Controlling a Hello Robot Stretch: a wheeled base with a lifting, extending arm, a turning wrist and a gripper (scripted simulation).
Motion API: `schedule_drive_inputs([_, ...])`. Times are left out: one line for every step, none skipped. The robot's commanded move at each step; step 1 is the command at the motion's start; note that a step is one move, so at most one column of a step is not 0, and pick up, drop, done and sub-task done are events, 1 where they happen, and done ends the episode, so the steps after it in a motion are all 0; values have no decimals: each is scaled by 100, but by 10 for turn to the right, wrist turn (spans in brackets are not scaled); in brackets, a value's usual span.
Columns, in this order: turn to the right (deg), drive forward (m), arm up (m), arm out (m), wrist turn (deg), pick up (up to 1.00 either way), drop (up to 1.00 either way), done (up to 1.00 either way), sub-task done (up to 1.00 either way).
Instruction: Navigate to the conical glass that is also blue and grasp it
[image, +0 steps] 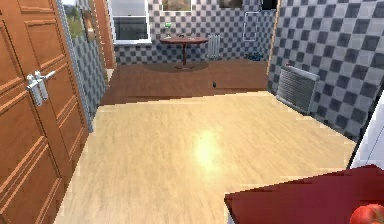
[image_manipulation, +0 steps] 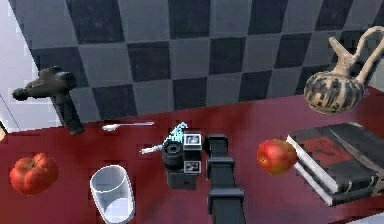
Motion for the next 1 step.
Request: schedule_drive_inputs([0,0,10,0,0,0,0,0,0])
